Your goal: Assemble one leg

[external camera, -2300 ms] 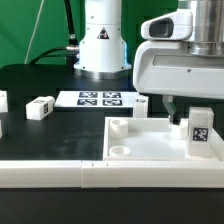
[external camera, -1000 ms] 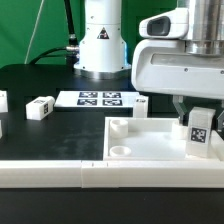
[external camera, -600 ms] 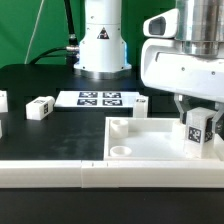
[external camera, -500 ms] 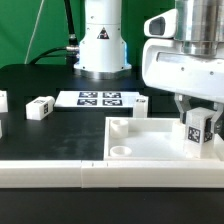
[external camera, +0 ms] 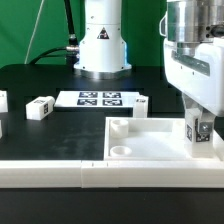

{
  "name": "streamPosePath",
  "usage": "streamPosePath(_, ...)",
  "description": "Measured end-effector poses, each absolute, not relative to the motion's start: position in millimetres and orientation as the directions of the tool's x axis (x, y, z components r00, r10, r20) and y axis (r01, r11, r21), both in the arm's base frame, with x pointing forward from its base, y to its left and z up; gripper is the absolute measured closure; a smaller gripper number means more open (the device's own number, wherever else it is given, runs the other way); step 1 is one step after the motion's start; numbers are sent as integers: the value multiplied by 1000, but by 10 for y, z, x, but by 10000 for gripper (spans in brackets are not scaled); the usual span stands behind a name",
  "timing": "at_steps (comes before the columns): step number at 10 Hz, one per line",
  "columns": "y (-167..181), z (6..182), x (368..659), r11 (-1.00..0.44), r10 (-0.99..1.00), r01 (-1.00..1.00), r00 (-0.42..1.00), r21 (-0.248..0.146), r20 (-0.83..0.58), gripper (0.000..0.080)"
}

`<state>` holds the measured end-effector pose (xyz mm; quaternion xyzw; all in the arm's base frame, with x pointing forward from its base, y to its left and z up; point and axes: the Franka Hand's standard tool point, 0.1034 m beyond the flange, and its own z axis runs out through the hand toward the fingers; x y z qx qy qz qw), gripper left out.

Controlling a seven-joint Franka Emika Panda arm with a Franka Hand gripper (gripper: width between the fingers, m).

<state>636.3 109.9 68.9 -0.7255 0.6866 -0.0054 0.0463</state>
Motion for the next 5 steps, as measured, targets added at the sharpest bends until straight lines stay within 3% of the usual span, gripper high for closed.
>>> streamPosePath(2, 1136, 684, 6362, 131, -990, -989, -127, -62, -67, 509)
streamPosePath(4, 1132, 685, 6363, 53, -997, -996, -49, -67, -62, 509)
streamPosePath(5, 1124, 685, 6365, 7, -998, -998, -3, -70, -58, 314)
